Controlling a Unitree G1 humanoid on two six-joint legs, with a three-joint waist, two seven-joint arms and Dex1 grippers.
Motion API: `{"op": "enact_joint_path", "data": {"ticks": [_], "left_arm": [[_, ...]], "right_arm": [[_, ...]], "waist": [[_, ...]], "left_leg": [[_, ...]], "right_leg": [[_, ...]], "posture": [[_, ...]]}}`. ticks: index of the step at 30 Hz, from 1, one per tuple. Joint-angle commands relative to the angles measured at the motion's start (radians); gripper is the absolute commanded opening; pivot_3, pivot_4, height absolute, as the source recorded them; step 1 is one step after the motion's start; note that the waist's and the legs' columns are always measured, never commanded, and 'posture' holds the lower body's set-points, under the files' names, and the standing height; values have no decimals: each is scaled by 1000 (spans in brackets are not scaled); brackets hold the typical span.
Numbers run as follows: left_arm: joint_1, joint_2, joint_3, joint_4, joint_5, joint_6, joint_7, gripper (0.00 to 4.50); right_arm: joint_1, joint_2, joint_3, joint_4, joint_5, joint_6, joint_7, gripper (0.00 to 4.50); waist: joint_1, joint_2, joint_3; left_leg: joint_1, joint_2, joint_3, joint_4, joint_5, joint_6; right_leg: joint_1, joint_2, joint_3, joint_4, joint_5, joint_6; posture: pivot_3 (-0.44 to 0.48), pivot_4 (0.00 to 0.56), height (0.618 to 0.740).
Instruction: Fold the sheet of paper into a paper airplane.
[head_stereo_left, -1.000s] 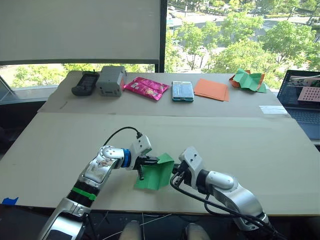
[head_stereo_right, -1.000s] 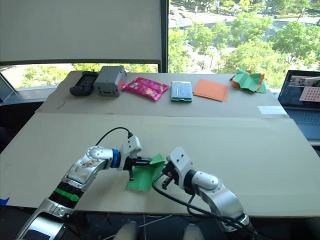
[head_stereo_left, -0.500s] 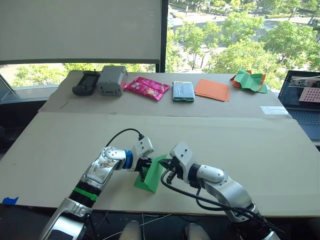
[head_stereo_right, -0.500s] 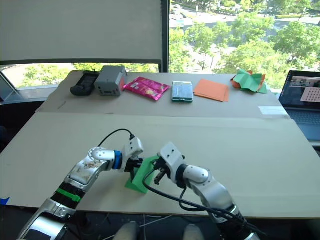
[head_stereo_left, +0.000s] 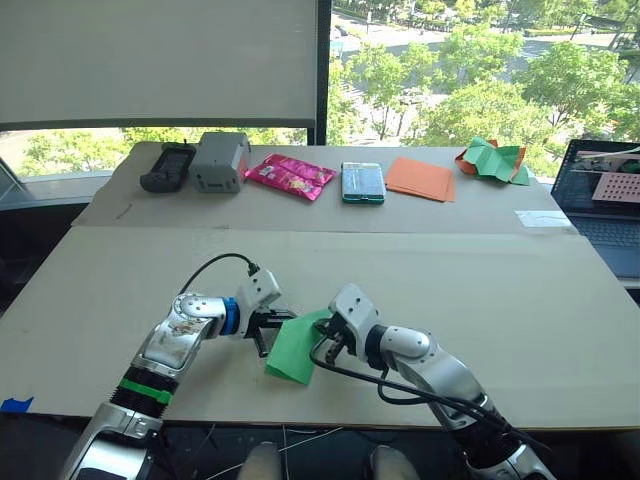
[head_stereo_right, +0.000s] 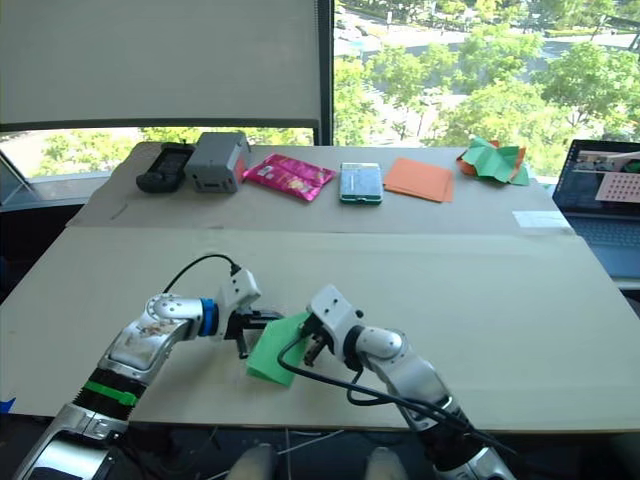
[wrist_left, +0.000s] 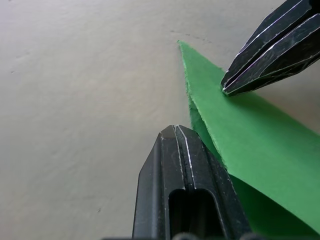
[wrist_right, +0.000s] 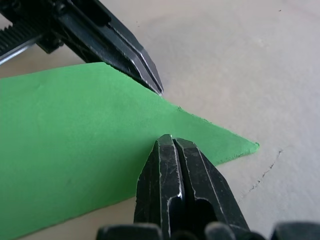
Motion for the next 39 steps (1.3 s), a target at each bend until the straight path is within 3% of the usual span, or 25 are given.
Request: {"op": "enact_joint_path", "data": {"ticks": [1, 7, 17, 39], "left_arm": [[-15, 2, 48, -65, -46, 21, 4, 10], [-4, -17, 36, -131, -117, 80, -35, 10], [66, -13, -84, -2, -6, -54, -33, 10], [104, -7, -107, -11, 32, -97, -37, 10]], "right_arm": [[-15, 6, 8, -1, -11, -31, 11, 0], [-21, 9, 0, 12, -17, -36, 22, 0], [-28, 16, -41, 2, -7, -44, 17, 0], [-60, -18, -58, 336, -72, -289, 50, 0]], "waist": [[3, 0, 0], [4, 0, 0], [5, 0, -1], [2, 4, -6]], "left_leg": [[0, 0, 0, 0, 0, 0], [0, 0, 0, 0, 0, -1], [1, 0, 0, 0, 0, 0], [7, 0, 0, 0, -2, -4]], "right_leg": [[0, 0, 0, 0, 0, 0], [0, 0, 0, 0, 0, 0], [1, 2, 2, 0, 0, 0], [7, 2, 2, 0, 0, 0]], "posture": [[0, 150, 706], [0, 150, 706], [0, 150, 706], [0, 150, 706]]}}
